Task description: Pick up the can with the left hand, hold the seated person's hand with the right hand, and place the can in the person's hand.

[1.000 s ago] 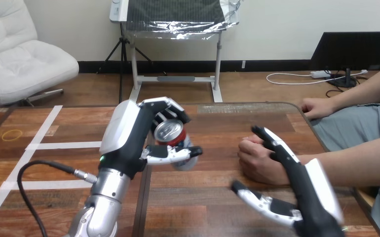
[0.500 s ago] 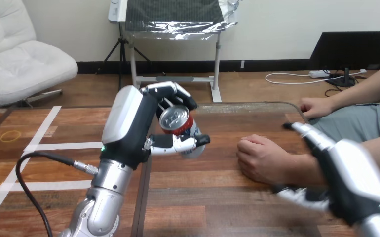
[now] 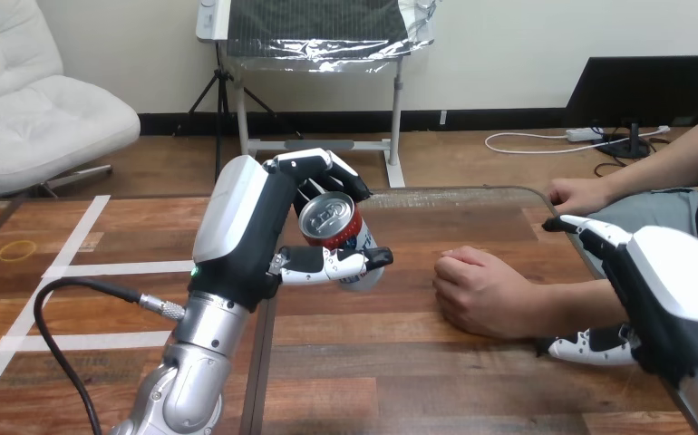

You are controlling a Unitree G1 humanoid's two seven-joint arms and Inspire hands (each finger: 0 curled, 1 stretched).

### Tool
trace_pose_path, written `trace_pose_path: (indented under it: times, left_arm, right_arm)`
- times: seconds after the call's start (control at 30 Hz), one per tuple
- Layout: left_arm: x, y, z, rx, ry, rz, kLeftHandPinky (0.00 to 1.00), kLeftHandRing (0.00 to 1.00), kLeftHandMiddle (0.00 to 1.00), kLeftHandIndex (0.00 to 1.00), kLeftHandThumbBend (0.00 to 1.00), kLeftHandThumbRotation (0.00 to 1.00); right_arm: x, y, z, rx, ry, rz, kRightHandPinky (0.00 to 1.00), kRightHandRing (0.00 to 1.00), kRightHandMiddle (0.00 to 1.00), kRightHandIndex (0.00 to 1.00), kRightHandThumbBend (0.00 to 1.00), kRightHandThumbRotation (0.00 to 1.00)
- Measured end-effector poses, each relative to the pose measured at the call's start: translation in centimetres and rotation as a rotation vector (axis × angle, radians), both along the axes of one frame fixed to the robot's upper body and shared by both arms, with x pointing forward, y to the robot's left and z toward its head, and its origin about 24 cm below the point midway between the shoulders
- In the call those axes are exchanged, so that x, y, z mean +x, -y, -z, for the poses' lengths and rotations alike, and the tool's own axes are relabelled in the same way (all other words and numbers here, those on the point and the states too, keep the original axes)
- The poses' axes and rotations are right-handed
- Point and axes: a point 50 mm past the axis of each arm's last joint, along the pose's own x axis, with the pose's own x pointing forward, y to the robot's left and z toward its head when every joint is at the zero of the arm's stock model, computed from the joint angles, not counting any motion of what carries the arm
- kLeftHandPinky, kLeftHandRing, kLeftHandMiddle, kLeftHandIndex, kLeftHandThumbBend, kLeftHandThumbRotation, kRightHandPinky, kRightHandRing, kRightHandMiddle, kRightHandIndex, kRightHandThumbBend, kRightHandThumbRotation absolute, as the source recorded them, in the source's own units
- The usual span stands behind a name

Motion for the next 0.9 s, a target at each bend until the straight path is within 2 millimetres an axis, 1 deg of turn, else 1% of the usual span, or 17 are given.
trace_pose_path:
  times: [0.23,0.4,0.7,0.9]
  left_arm:
    - [0.0,0.1,0.0,-0.001,-0.004,0.005,0.33,0.37,0.43,0.47,0.69,0.0]
    - [0.0,0.2,0.0,-0.005,-0.004,0.006,0.33,0.37,0.43,0.47,0.69,0.0]
    - [0.0,0.2,0.0,-0.005,-0.003,0.007,0.33,0.37,0.43,0.47,0.69,0.0]
    - [0.0,0.2,0.1,-0.004,-0.003,0.007,0.33,0.37,0.43,0.47,0.69,0.0]
  right_arm:
    - [0.3,0.3,-0.5,-0.071,0.002,-0.009,0.71,0.78,0.82,0.79,0.93,0.0]
    - [0.6,0.5,-0.9,-0.113,0.004,-0.01,0.72,0.79,0.81,0.78,0.94,0.0]
    - [1.4,1.1,-1.4,-0.193,-0.03,-0.014,0.74,0.8,0.82,0.78,0.93,0.0]
    - [2.1,1.5,-1.6,-0.259,-0.084,-0.019,0.77,0.82,0.84,0.8,0.89,0.0]
